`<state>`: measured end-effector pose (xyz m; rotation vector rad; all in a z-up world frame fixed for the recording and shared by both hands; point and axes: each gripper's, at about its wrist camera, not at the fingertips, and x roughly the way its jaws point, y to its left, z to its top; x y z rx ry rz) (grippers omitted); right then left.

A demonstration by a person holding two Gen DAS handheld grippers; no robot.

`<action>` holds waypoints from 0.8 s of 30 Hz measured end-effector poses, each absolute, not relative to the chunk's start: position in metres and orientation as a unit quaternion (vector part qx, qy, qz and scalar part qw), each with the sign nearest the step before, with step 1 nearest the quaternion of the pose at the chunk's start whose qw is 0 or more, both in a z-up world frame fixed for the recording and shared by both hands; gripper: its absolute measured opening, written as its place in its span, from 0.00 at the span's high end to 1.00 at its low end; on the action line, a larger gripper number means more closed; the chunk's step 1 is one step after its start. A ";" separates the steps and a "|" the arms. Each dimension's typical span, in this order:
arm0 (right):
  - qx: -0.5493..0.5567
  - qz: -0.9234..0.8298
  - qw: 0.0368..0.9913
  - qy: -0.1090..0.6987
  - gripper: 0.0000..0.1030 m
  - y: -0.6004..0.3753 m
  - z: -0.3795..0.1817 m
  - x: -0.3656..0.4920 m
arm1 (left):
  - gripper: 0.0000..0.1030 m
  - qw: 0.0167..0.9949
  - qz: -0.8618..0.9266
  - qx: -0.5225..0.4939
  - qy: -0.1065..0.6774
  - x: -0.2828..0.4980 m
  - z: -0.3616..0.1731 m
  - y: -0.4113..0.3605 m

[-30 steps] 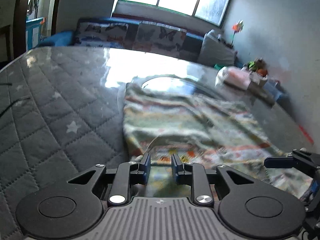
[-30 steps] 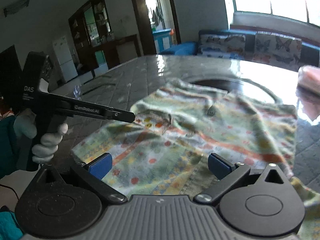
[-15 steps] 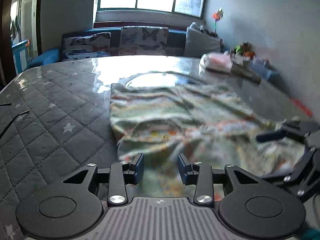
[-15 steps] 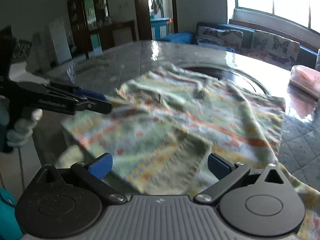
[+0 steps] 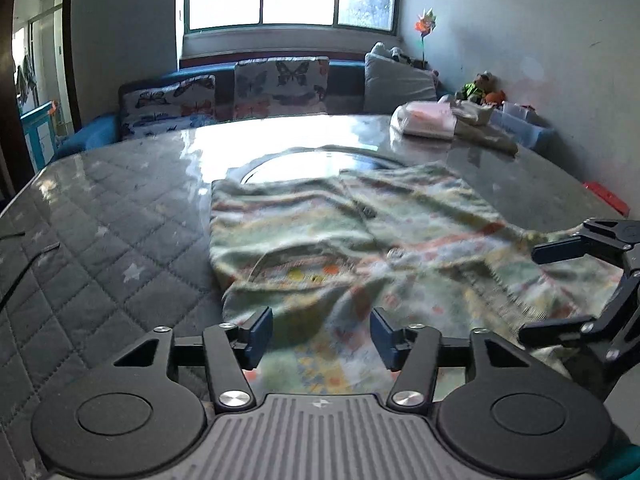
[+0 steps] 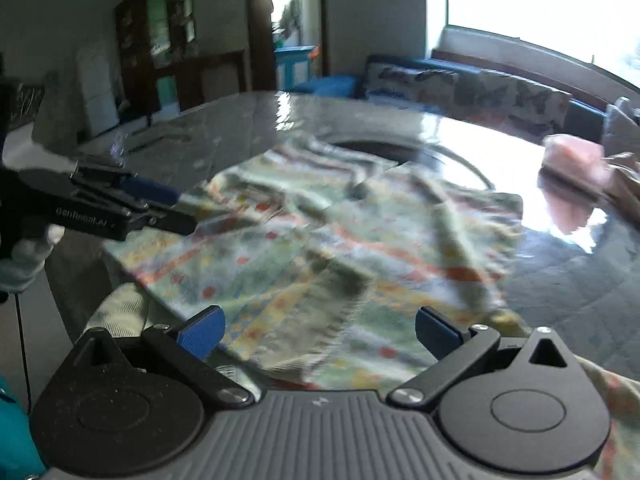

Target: Fold clothes

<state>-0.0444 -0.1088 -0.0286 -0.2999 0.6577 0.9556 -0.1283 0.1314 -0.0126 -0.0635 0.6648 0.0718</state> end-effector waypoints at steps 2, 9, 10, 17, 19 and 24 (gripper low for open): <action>-0.126 0.425 0.842 0.308 0.01 -0.126 -0.023 -0.040 | 0.38 0.947 0.028 -0.029 0.319 -0.125 -0.008 0.126; -0.072 0.278 0.904 0.318 0.01 -0.208 -0.022 -0.015 | 0.26 0.954 -0.009 -0.020 0.300 -0.111 0.003 0.099; -0.063 0.257 0.910 0.320 0.01 -0.220 -0.024 -0.011 | 0.26 0.954 -0.013 -0.021 0.299 -0.109 0.003 0.095; -0.022 0.122 0.937 0.326 0.07 -0.296 -0.036 0.008 | 0.24 0.953 -0.032 -0.019 0.302 -0.099 0.001 0.078; -0.005 0.093 0.941 0.325 0.09 -0.314 -0.039 0.012 | 0.20 0.953 -0.033 -0.016 0.300 -0.099 0.001 0.074; 0.024 0.077 0.939 0.335 0.16 -0.335 -0.047 0.019 | 0.18 0.952 -0.032 -0.013 0.303 -0.097 0.000 0.070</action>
